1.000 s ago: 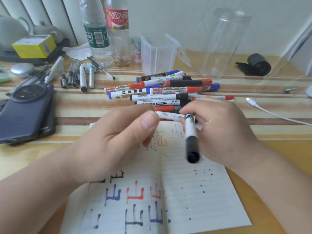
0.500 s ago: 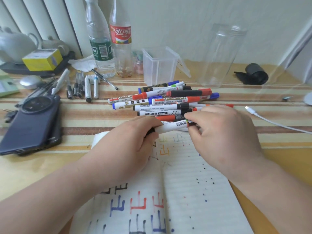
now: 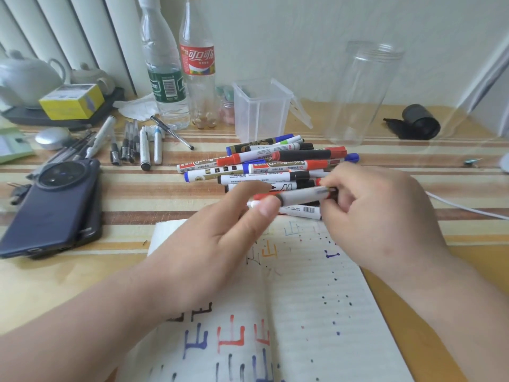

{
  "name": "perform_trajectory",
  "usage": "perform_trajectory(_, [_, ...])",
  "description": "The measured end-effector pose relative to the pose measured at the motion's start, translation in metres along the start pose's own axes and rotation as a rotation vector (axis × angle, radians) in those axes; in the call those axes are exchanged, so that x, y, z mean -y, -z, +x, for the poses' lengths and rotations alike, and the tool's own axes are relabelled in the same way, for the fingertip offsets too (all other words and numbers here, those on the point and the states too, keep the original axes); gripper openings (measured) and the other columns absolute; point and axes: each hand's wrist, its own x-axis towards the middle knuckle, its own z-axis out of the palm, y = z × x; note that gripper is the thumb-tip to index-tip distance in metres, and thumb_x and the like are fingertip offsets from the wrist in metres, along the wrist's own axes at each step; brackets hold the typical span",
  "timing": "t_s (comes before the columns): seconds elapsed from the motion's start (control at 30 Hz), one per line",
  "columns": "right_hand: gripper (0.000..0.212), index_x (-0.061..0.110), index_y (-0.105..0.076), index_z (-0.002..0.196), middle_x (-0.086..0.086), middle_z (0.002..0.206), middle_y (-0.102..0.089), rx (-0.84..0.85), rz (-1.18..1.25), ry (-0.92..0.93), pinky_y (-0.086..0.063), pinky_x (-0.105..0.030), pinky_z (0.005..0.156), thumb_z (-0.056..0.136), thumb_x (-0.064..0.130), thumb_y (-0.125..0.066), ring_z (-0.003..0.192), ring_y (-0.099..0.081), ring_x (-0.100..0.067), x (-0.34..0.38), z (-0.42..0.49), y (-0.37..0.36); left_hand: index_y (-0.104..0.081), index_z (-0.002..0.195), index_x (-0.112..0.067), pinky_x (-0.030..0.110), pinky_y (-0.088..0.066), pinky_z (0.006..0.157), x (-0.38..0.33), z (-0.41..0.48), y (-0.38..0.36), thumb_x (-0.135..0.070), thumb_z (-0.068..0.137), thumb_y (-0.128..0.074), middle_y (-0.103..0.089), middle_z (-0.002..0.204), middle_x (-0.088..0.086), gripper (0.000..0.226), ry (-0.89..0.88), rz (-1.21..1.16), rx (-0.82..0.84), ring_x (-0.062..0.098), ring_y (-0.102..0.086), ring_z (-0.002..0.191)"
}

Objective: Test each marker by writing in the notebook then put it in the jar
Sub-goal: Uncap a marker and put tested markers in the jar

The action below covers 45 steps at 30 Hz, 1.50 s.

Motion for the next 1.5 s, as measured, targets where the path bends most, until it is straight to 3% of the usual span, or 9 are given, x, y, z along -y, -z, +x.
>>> perform_trajectory(0.17, [0.009,0.012,-0.076,0.079,-0.014,0.062,-0.066,0.153,1.144,-0.389,-0.032,-0.024,0.041,0.08,0.015,-0.067,0.053,-0.054,-0.02,-0.008,0.0,0.006,-0.057,0.125,-0.049,0.03,-0.032,0.059,0.004,0.01,-0.005,-0.093,0.07,-0.016,-0.05,0.064,-0.001,0.082,0.06,-0.475,-0.033,0.011,-0.036,0.054])
perform_trajectory(0.27, [0.023,0.013,-0.079,0.086,-0.024,0.066,-0.066,0.34,1.395,-0.337,-0.022,-0.027,0.04,0.073,0.024,-0.064,0.052,-0.052,-0.022,0.001,-0.007,0.003,-0.06,0.128,-0.039,0.025,-0.033,0.058,0.0,0.011,-0.004,-0.085,0.068,-0.016,-0.051,0.068,0.003,0.088,0.082,-0.554,-0.019,0.015,-0.039,0.06])
perform_trajectory(0.5, [0.016,0.02,-0.073,0.084,-0.02,0.067,-0.068,0.353,1.424,-0.254,-0.031,-0.02,0.039,0.074,0.024,-0.062,0.055,-0.054,-0.023,0.007,-0.009,-0.002,-0.063,0.124,-0.037,0.027,-0.032,0.058,0.008,0.011,-0.005,-0.105,0.054,-0.027,-0.055,0.068,-0.001,0.104,0.064,-0.563,-0.017,0.016,-0.047,0.062])
perform_trajectory(0.73, [0.007,0.013,-0.072,0.087,-0.015,0.071,-0.072,0.38,1.266,-0.157,-0.045,-0.021,0.049,0.081,0.015,-0.071,0.052,-0.06,-0.008,0.011,-0.012,-0.001,-0.069,0.104,-0.036,0.029,-0.034,0.054,0.01,0.014,-0.008,-0.104,0.058,-0.032,-0.059,0.071,-0.003,0.09,0.058,-0.494,-0.009,0.021,-0.044,0.064])
perform_trajectory(0.83, [0.011,0.011,-0.076,0.091,-0.016,0.072,-0.071,0.386,1.258,-0.216,-0.041,-0.023,0.044,0.081,0.011,-0.071,0.049,-0.057,-0.009,0.011,-0.01,-0.002,-0.065,0.103,-0.025,0.039,-0.038,0.054,0.011,0.007,-0.004,-0.06,0.085,-0.06,-0.058,0.085,0.013,0.04,-0.06,-0.484,-0.037,0.029,-0.044,0.065])
perform_trajectory(0.9, [0.015,0.013,-0.079,0.093,-0.019,0.074,-0.071,0.427,1.307,-0.279,-0.037,-0.025,0.042,0.079,0.016,-0.077,0.05,-0.056,-0.012,0.009,-0.009,-0.004,-0.066,0.097,-0.016,0.049,-0.04,0.058,0.011,0.004,-0.001,-0.036,0.084,-0.071,-0.059,0.084,0.022,0.025,-0.134,-0.478,-0.072,0.041,-0.048,0.068])
perform_trajectory(1.07, [0.037,0.017,-0.08,0.101,-0.021,0.078,-0.073,0.539,1.331,-0.317,-0.036,-0.025,0.044,0.073,0.04,-0.086,0.061,-0.059,-0.02,0.007,-0.011,-0.006,-0.069,0.084,-0.007,0.008,-0.04,0.047,0.008,0.004,0.001,-0.025,0.075,-0.087,-0.069,0.084,0.009,0.027,-0.155,-0.611,-0.077,0.002,-0.054,0.047])
perform_trajectory(1.3, [0.019,0.017,-0.078,0.106,-0.008,0.08,-0.076,0.533,1.294,-0.261,-0.043,-0.031,0.046,0.089,0.022,-0.074,0.063,-0.066,-0.022,0.017,-0.016,-0.007,-0.058,0.08,-0.004,0.007,-0.035,0.042,-0.003,0.001,-0.007,-0.02,0.081,-0.072,-0.064,0.06,0.013,0.021,-0.073,-0.717,-0.058,0.005,-0.048,0.04])
perform_trajectory(1.5, [0.015,0.005,-0.075,0.099,-0.01,0.074,-0.075,0.471,1.326,-0.277,-0.044,-0.017,0.047,0.089,0.013,-0.067,0.058,-0.067,-0.014,0.018,-0.01,-0.01,-0.07,0.098,-0.026,0.015,-0.045,0.064,0.008,0.008,-0.002,-0.043,0.088,-0.068,-0.072,0.082,-0.003,0.02,-0.067,-0.451,0.014,0.006,-0.06,0.067])
